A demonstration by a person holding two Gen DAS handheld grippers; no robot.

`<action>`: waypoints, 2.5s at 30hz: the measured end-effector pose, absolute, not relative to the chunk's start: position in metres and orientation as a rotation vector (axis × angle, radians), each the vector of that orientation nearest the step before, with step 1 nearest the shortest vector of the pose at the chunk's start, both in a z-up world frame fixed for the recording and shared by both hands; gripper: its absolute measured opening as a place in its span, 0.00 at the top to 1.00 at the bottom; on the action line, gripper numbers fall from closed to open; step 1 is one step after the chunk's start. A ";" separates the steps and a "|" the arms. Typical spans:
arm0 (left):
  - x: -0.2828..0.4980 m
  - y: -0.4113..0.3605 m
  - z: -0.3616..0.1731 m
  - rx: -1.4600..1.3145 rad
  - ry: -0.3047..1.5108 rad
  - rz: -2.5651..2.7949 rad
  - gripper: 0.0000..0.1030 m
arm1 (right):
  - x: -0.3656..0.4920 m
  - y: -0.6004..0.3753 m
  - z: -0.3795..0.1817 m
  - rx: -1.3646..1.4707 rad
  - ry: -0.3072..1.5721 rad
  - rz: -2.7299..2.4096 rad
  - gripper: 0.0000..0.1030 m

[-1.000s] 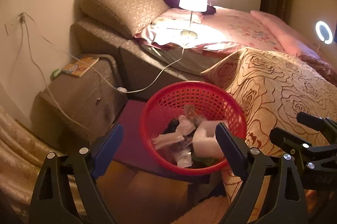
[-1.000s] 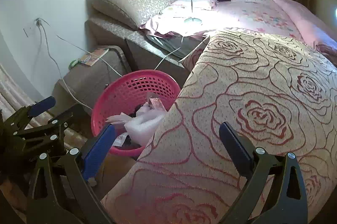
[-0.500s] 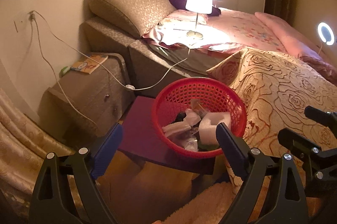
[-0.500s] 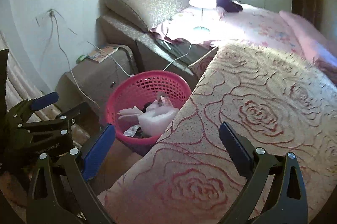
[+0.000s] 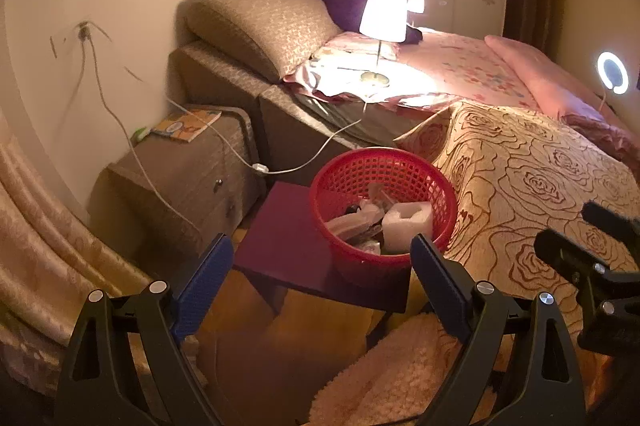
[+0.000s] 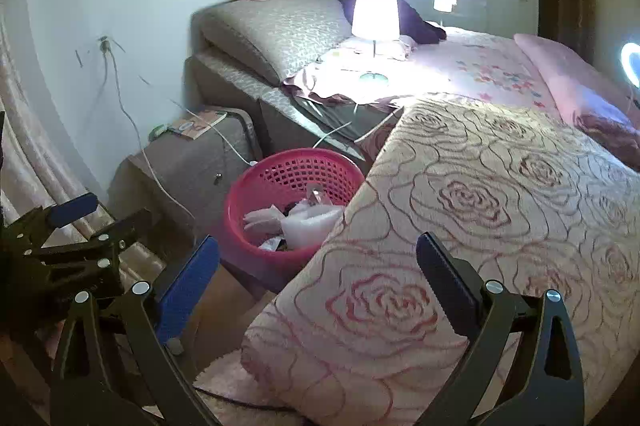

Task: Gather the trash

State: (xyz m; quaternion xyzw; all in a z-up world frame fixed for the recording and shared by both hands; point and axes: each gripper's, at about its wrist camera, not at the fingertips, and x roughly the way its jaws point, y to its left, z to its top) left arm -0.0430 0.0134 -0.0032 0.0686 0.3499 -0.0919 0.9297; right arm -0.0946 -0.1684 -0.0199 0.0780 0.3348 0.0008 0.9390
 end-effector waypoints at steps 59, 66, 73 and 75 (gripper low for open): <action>-0.053 0.010 -0.006 0.151 0.717 -0.189 0.16 | -0.113 -0.167 -0.025 0.173 0.668 -0.049 0.07; -0.053 0.010 -0.007 0.152 0.718 -0.188 0.16 | -0.113 -0.169 -0.026 0.178 0.671 -0.052 0.07; -0.054 0.013 -0.012 0.149 0.725 -0.192 0.16 | -0.112 -0.169 -0.027 0.180 0.673 -0.052 0.07; -0.053 0.012 -0.012 0.150 0.725 -0.192 0.16 | -0.112 -0.169 -0.027 0.179 0.673 -0.052 0.07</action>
